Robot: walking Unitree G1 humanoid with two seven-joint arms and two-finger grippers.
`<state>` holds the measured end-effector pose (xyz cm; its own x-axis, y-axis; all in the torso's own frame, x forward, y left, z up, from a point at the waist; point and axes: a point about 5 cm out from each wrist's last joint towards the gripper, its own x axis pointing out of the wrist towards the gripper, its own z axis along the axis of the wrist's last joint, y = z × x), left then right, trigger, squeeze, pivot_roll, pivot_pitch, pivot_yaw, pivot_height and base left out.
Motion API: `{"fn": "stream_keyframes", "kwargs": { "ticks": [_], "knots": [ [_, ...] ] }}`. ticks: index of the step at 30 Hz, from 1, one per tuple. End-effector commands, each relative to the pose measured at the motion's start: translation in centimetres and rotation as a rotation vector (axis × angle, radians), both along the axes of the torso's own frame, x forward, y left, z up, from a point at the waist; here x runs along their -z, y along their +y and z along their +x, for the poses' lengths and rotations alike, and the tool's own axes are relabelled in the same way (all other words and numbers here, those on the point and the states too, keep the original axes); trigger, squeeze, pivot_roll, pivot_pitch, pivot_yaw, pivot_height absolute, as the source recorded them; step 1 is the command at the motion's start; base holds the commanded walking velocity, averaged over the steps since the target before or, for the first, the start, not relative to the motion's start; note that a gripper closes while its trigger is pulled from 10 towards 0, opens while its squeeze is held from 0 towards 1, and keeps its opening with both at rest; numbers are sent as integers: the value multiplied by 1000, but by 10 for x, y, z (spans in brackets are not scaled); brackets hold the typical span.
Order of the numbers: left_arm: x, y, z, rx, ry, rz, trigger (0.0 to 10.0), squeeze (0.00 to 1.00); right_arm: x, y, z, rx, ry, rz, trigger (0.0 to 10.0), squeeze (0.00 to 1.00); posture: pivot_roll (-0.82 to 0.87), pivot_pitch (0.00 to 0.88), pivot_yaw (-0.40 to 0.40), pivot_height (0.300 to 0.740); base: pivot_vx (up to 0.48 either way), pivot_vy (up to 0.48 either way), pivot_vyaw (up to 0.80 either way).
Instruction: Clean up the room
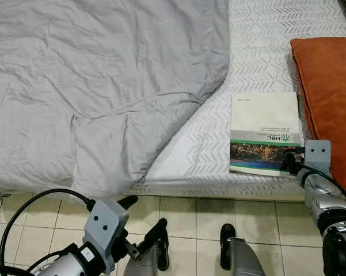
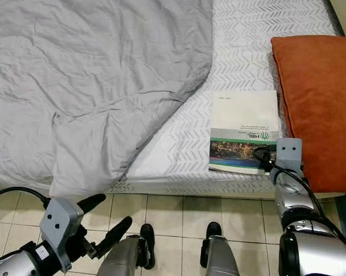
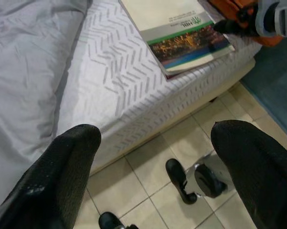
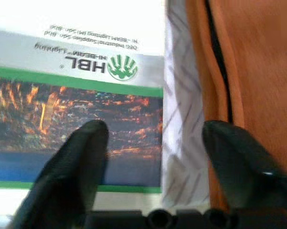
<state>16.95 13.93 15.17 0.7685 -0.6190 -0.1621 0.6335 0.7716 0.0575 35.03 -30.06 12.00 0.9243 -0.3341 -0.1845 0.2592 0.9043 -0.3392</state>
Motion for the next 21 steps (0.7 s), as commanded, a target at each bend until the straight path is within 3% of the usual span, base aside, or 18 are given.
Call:
{"fn": "stream_keyframes", "kwargs": {
  "ticks": [1,3,8,9,10,11,14,15,17,21],
  "knots": [
    [9,1,-1,-16,31,14,10000,0,3,-3,-3,-12,44,-98,10000,1000,177,501,129,740,0,0,0],
    [13,-2,6,-40,12,6,10000,0,-7,7,5,-84,-10,-150,10000,1000,147,461,93,740,0,0,0],
    [23,-6,19,-71,4,-15,10000,0,-2,23,6,-159,-51,-100,10000,1000,99,359,44,740,0,0,0],
    [31,-4,27,-114,7,-23,10000,0,9,37,3,-200,-94,34,10000,1000,75,303,26,740,0,0,0],
    [31,-4,27,-114,7,-23,10000,0,9,37,3,-200,-94,34,10000,1000,75,303,26,740,0,0,0],
    [45,2,37,-172,28,-24,10000,0,24,48,-5,-201,-135,212,10000,1000,49,234,12,740,0,0,0],
    [52,3,42,-194,33,-14,10000,0,30,52,-8,-198,-152,259,10000,1000,36,198,9,740,0,0,0],
    [55,6,46,-216,30,-5,10000,0,33,55,-13,-190,-181,300,10000,1000,31,184,9,740,0,0,0],
    [67,15,61,-294,25,24,10000,0,46,67,-34,-151,-269,409,10000,1000,-9,68,6,740,0,0,0],
    [77,24,81,-384,7,47,10000,0,56,85,-69,-153,-346,464,10000,1000,-49,0,16,740,0,0,0]
  ]
}}
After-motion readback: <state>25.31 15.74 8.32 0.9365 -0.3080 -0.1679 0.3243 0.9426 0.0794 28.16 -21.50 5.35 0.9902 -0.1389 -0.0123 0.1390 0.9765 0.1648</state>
